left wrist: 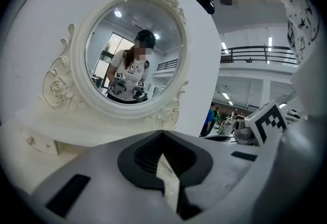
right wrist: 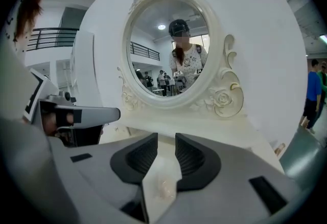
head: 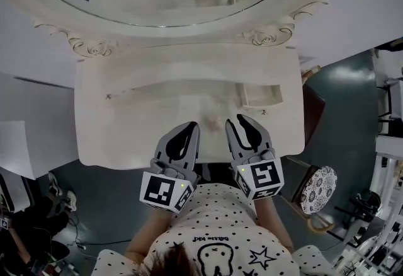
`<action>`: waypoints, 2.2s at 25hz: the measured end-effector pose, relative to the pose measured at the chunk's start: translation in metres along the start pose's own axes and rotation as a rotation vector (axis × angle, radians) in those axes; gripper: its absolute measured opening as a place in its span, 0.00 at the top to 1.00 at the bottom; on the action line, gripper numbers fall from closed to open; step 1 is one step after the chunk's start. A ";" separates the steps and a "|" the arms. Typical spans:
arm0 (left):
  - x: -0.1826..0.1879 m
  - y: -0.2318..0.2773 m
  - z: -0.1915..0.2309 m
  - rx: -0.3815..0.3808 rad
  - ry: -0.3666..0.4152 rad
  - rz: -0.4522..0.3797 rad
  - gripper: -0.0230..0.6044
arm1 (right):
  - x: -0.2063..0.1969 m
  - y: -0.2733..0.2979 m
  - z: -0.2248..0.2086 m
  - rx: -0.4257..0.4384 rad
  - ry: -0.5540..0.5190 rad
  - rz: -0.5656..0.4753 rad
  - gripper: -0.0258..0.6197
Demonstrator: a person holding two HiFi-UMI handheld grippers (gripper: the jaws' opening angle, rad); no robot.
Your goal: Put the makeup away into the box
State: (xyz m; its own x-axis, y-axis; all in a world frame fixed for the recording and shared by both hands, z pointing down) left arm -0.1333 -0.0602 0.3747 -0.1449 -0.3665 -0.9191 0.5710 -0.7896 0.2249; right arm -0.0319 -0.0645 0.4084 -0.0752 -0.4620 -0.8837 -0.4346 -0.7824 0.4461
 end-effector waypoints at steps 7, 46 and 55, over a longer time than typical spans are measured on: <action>-0.025 0.011 0.005 -0.006 -0.023 0.053 0.97 | -0.036 0.027 -0.002 0.004 0.037 0.104 0.77; -0.088 0.005 0.012 0.081 -0.123 0.116 0.97 | -0.145 0.079 0.005 0.045 -0.056 0.383 0.71; -0.068 0.009 -0.001 0.054 -0.092 0.071 0.97 | -0.088 0.059 -0.005 0.025 -0.040 0.226 0.72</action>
State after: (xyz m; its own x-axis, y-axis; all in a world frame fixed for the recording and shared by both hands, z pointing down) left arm -0.1176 -0.0418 0.4389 -0.1804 -0.4644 -0.8670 0.5384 -0.7843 0.3081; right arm -0.0466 -0.0720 0.5130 -0.2087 -0.6069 -0.7669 -0.4250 -0.6500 0.6300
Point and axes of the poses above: the fingertips, and each gripper's own axes: y forward along the fingers, z to its left, x out of its top, the point moved 1 cm from there along -y, backward along the fingers, and after that the axes turned 1 degree about -z, right-handed, at the moved point
